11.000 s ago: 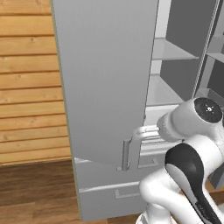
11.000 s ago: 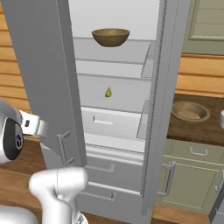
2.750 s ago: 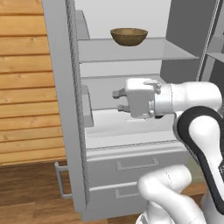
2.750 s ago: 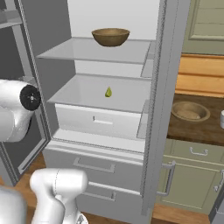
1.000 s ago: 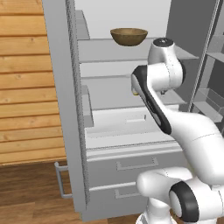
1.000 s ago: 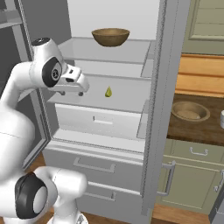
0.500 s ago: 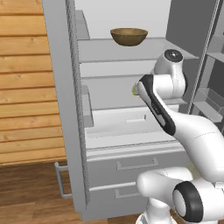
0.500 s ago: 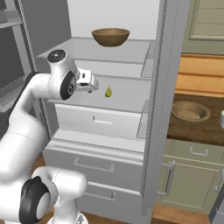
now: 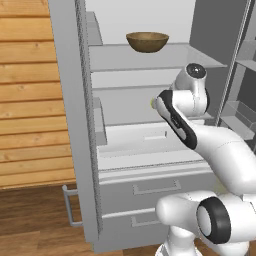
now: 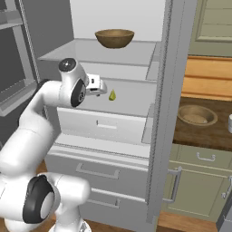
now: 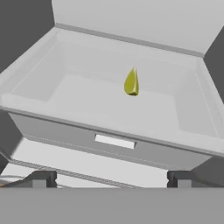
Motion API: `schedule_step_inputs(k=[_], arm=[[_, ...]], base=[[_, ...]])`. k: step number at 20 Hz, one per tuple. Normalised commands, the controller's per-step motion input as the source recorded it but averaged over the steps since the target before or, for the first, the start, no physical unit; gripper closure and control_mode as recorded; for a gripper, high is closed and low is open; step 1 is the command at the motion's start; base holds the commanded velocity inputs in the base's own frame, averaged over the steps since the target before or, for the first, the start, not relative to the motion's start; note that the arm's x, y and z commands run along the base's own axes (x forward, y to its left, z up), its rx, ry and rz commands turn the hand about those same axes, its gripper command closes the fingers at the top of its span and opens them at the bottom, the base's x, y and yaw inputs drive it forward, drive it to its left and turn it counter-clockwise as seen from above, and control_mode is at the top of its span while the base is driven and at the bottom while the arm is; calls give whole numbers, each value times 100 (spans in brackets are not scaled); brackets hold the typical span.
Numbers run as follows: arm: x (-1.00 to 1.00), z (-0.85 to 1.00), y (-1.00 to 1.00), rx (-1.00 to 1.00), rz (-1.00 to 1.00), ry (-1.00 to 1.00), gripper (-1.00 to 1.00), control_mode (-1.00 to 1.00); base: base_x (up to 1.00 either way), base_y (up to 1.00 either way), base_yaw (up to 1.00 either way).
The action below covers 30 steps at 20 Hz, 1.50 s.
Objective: Grab a lemon wedge from the fridge and one ice cube from the ice bowl, and put them in the glass of lemonade.
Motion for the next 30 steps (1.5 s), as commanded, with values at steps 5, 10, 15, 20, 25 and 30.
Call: schedule_step_inputs(k=[5,10,15,20,25,30], arm=[[54,-30,-29,0,-1,0,-100,-100],[35,-31,-17,0,0,0,-100,-100],[17,-13,-3,2,-3,-1,-100,-100],[27,-1,0,3,-6,-1,-100,-100],[25,0,0,3,-8,0,-100,-100],[5,-14,0,3,0,-1,-100,-100]], base=[[0,0,0],[0,0,0],[0,0,0],[0,0,0],[0,0,0],[0,0,0]])
